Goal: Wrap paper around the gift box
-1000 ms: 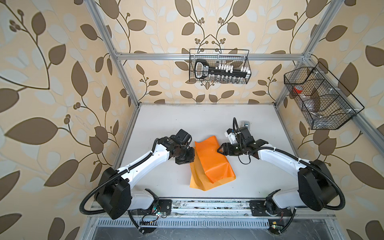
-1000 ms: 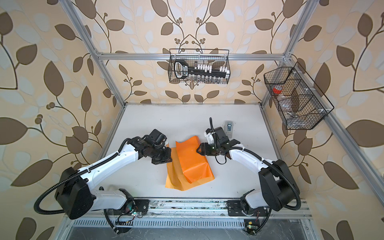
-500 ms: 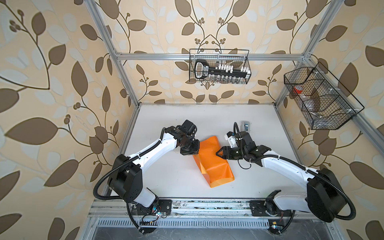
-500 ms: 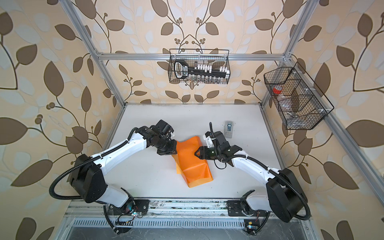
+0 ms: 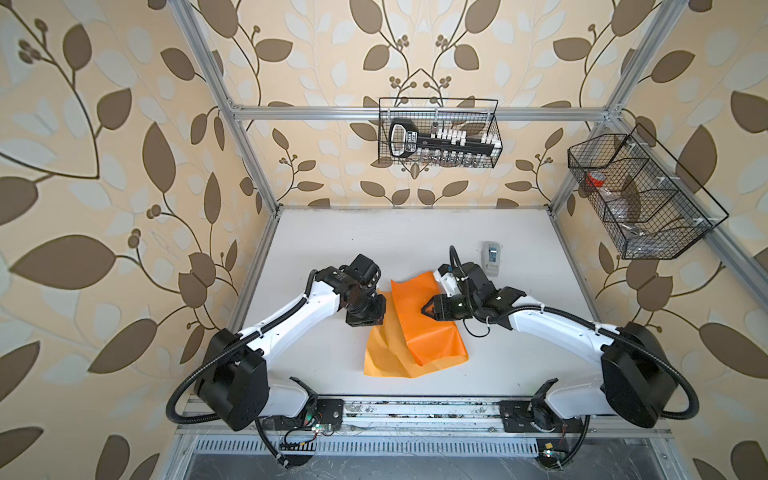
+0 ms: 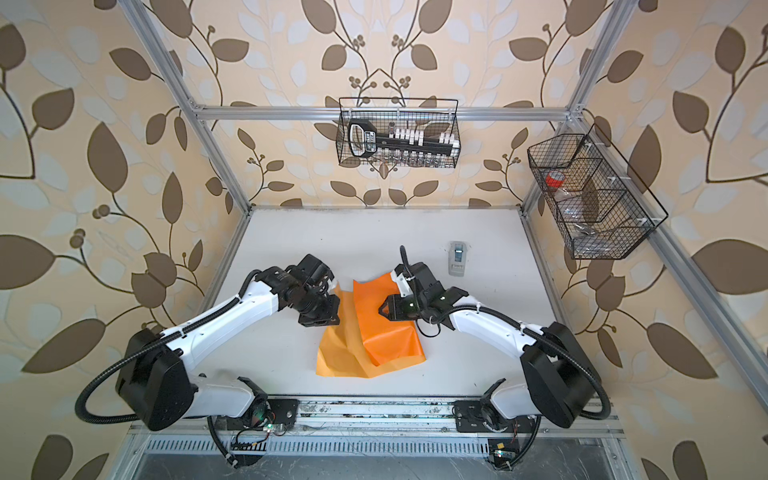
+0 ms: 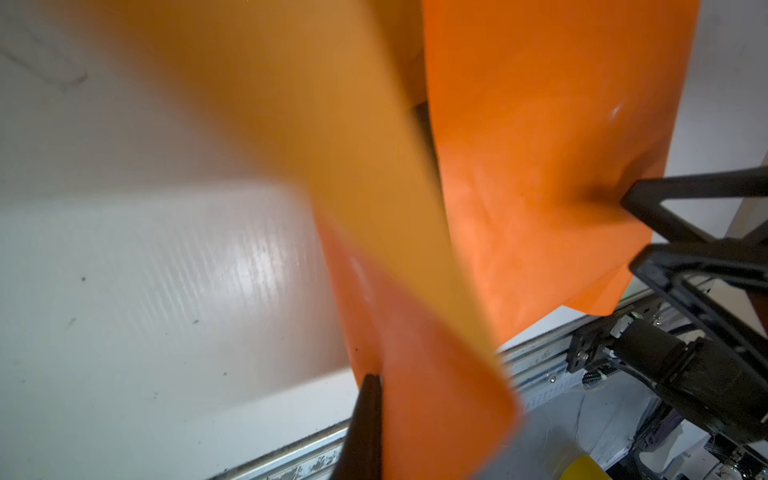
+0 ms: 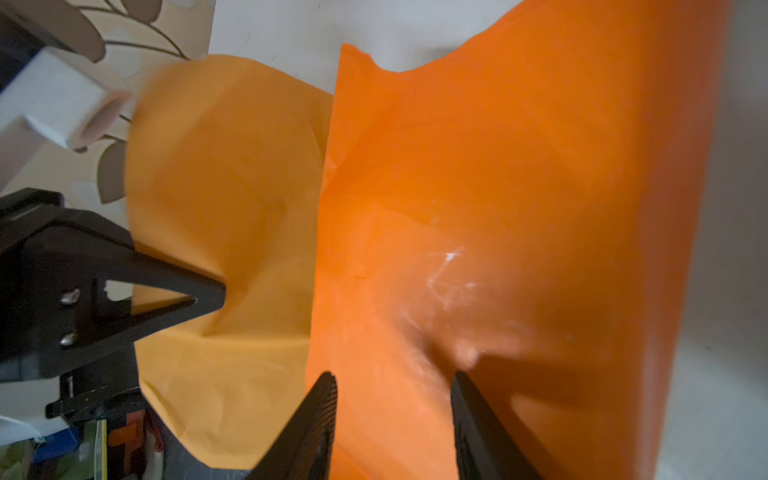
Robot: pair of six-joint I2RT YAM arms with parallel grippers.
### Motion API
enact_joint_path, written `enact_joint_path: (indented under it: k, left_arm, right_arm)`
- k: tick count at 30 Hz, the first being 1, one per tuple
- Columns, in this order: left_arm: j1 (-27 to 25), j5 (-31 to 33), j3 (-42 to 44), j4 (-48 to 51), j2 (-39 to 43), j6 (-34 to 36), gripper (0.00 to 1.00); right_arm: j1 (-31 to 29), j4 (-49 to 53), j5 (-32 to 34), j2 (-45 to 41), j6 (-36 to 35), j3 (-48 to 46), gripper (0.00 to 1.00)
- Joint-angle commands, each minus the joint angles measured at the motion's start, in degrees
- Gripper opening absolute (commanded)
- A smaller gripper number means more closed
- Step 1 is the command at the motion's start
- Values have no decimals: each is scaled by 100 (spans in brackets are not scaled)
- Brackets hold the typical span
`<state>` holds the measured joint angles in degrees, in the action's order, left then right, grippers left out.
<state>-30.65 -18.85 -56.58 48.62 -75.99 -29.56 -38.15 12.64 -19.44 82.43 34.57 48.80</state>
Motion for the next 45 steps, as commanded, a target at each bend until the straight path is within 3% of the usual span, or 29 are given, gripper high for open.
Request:
enact_joint_path:
  k: [1, 14, 20, 25, 33, 45]
  left_arm:
    - [58, 243, 111, -7, 315, -228, 0]
    - [222, 1085, -895, 402, -381, 417, 0]
    - [218, 1104, -1488, 276, -803, 712, 0]
    - [222, 759, -1673, 284, -1103, 741, 0]
    - [223, 259, -1501, 297, -778, 649, 0]
    - [209, -1074, -1475, -226, -925, 210, 0]
  right_arm:
    - [-212, -62, 133, 286, 3, 189, 44]
    - [-606, -547, 547, 682, 530, 341, 39]
    - [-593, -598, 757, 711, 613, 441, 38]
    - [-492, -571, 687, 861, 579, 654, 38]
    - [-456, -652, 556, 1106, 607, 748, 37]
    - [-465, -1101, 479, 1487, 963, 728, 35]
